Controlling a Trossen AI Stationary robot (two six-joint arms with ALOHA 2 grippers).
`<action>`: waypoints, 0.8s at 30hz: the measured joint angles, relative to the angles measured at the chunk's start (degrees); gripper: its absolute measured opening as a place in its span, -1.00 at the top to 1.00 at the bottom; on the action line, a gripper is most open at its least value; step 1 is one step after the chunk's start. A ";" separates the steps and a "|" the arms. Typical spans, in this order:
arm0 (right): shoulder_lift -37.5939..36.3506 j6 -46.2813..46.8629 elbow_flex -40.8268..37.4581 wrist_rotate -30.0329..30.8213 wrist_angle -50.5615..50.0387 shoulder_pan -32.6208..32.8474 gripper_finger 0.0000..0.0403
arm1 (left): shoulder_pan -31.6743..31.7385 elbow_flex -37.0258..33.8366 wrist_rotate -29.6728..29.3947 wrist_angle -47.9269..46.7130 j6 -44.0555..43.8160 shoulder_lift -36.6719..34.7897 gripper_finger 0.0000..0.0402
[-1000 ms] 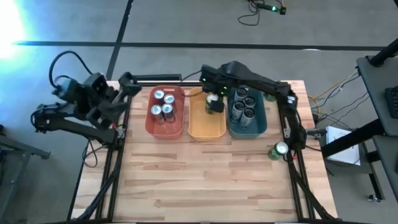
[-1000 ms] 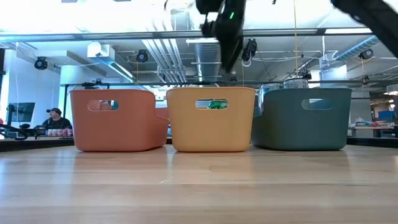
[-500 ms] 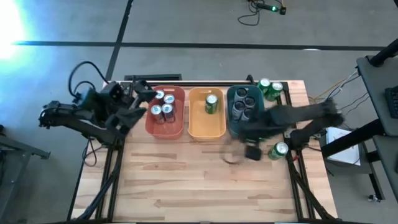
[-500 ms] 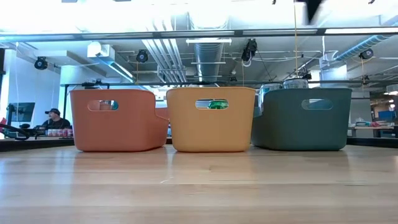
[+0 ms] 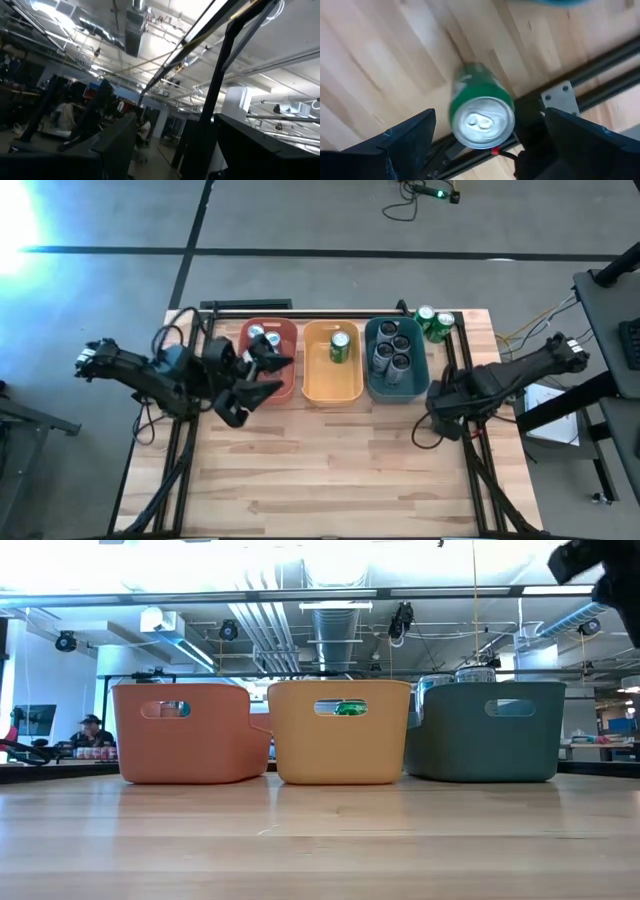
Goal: Sort soda cans
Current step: Put the green soda can into the yellow bin
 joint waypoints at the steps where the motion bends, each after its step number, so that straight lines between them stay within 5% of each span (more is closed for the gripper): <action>1: -0.39 -0.03 -1.04 -0.36 0.08 -0.68 -0.84 | -0.14 0.35 0.00 -0.01 0.00 0.74 -0.25; 14: -0.44 -6.22 -11.95 -7.05 6.21 -3.59 -0.84 | -0.10 5.73 -0.44 -1.80 1.26 7.65 -0.25; 24: 3.87 -6.59 -13.77 -9.94 9.78 -3.98 -0.67 | -0.20 16.04 -0.44 -22.81 -0.57 6.90 -0.25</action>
